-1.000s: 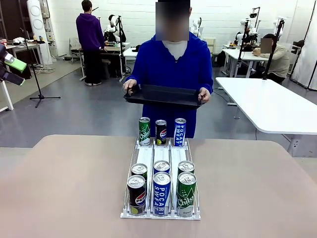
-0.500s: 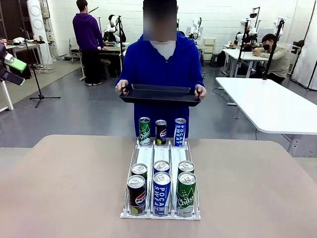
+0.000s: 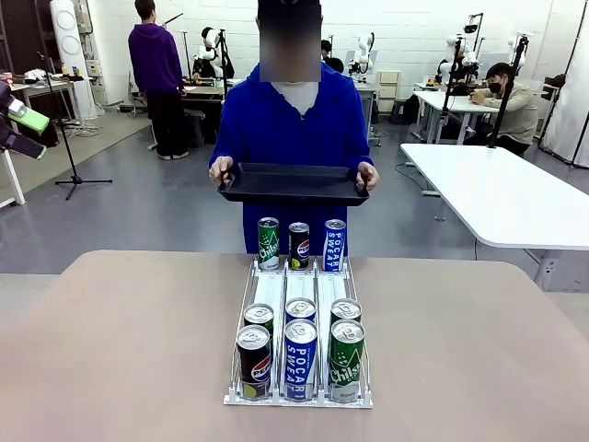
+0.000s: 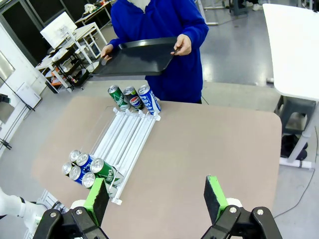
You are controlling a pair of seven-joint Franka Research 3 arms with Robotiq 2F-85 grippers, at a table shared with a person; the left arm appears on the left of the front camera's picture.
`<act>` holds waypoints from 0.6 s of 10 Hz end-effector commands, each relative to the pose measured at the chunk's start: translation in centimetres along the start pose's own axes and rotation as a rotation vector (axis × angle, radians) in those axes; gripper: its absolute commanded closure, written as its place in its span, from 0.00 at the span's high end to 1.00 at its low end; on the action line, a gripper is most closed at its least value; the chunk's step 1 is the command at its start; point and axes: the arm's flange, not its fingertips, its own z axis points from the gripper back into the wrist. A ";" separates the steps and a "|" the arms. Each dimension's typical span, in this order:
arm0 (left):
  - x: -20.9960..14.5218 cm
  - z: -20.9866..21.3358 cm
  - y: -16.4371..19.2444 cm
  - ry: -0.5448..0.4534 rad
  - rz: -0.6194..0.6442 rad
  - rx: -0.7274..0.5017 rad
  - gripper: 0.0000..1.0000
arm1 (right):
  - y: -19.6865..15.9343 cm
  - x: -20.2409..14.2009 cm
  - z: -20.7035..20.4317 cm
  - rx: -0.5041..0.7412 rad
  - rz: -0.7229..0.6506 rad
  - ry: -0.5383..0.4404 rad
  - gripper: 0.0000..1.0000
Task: Retrieve and hand over the desired beverage to the person.
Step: Pick up a can of the same type that the person held from the Automatic Can Dispenser.
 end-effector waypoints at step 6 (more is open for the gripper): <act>0.1 0.3 0.1 -0.008 -0.005 -0.017 1.00 | -0.1 -0.1 -0.2 0.020 -0.002 -0.006 1.00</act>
